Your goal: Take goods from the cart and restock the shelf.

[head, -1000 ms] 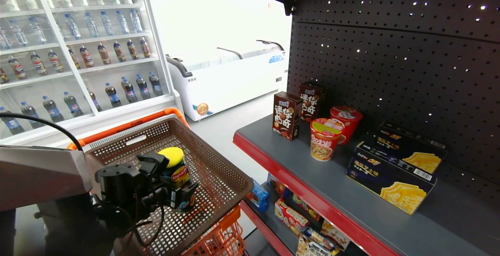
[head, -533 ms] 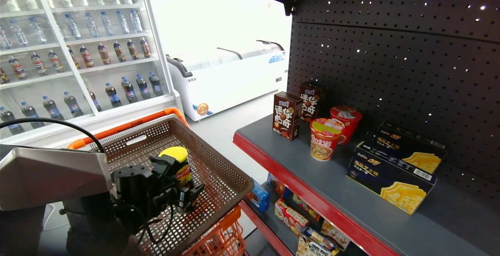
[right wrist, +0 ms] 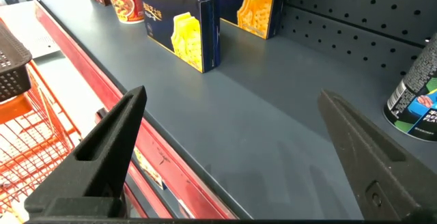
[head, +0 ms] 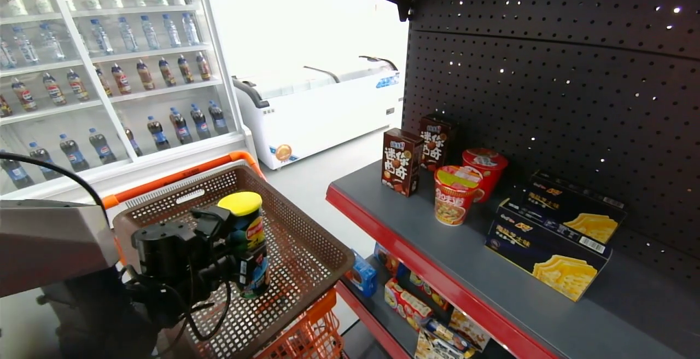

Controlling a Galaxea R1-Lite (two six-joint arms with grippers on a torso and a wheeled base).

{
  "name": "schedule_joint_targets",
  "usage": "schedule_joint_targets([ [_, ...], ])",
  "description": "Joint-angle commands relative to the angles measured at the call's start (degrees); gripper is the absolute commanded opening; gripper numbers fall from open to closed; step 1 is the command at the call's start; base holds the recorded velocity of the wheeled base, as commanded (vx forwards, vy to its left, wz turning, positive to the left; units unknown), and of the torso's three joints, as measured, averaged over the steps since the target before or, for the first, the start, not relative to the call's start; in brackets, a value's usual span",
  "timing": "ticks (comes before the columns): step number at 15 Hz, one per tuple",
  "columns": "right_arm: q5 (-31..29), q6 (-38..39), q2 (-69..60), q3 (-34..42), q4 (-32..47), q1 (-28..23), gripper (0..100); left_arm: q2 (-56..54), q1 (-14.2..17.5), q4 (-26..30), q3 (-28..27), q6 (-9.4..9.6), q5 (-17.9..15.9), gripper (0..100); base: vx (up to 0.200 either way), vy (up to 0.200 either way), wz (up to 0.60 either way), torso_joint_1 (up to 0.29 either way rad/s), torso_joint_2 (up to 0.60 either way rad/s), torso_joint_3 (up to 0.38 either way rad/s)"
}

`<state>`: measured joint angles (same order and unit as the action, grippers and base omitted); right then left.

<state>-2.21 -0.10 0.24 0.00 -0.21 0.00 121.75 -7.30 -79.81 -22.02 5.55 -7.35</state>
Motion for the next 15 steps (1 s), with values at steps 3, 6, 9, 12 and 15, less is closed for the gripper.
schedule_joint_targets([
  [3,0.0,0.0,0.0,0.0,-0.1,0.0,100,-34.9,0.4,30.2,3.6,-1.86,0.0,0,0.000,0.000,0.00,0.000,0.00,0.000],
  [6,0.0,0.0,0.0,0.0,-0.1,0.0,100,-56.7,0.3,54.2,3.5,-1.59,0.4,0,0.000,0.000,0.00,0.000,0.00,0.000],
  [9,0.0,0.0,0.0,0.0,-0.1,0.0,100,-72.4,0.4,63.8,6.0,-1.77,3.8,0,0.000,0.000,0.00,0.000,0.00,0.000],
  [12,0.0,-0.1,0.0,0.0,-0.1,0.0,100,-79.6,3.2,66.8,8.6,-1.59,3.8,0,0.000,0.000,0.00,0.000,0.00,0.000],
  [15,0.0,0.0,0.0,0.0,-0.1,0.0,100,-86.2,3.3,72.3,8.3,1.05,4.0,0,0.000,0.000,0.00,0.000,0.00,0.000],
])
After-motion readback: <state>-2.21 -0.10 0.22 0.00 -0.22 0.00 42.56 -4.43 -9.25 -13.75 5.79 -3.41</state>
